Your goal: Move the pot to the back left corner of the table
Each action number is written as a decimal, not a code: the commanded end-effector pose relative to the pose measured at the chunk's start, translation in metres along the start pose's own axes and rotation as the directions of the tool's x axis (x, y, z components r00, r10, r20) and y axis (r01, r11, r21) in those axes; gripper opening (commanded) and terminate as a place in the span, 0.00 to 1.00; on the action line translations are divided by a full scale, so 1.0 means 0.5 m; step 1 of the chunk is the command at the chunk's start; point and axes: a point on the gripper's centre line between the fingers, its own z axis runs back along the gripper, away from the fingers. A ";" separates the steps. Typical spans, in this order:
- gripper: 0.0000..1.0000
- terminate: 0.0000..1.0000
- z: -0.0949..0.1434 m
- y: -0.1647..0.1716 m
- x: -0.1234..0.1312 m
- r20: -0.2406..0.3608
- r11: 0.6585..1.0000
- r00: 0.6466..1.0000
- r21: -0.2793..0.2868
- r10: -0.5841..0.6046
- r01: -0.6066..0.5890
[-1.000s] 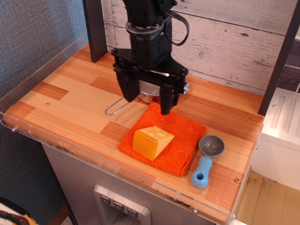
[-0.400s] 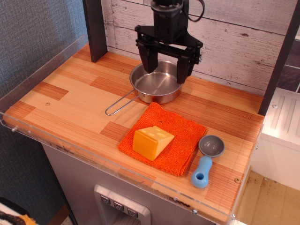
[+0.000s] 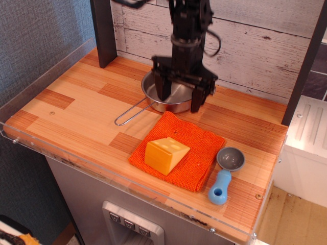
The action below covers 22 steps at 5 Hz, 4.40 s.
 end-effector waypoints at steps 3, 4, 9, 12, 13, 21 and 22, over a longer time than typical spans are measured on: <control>0.00 0.00 0.052 -0.009 0.068 0.131 0.995 0.987 -0.004 -0.094 0.095; 0.00 0.00 0.106 0.021 0.061 0.168 0.991 0.977 0.014 -0.135 0.135; 0.00 0.00 0.089 0.227 0.002 0.148 0.997 0.986 -0.014 -0.075 0.078; 0.00 0.00 0.010 0.211 0.047 0.070 0.997 0.995 -0.024 -0.075 0.077; 1.00 0.00 0.000 0.228 0.046 0.057 0.998 0.997 -0.033 -0.044 0.046; 1.00 0.00 0.197 0.133 -0.052 0.145 0.998 0.989 -0.056 -0.027 0.035; 1.00 0.00 0.197 0.133 -0.052 0.145 0.998 0.989 -0.056 -0.027 0.035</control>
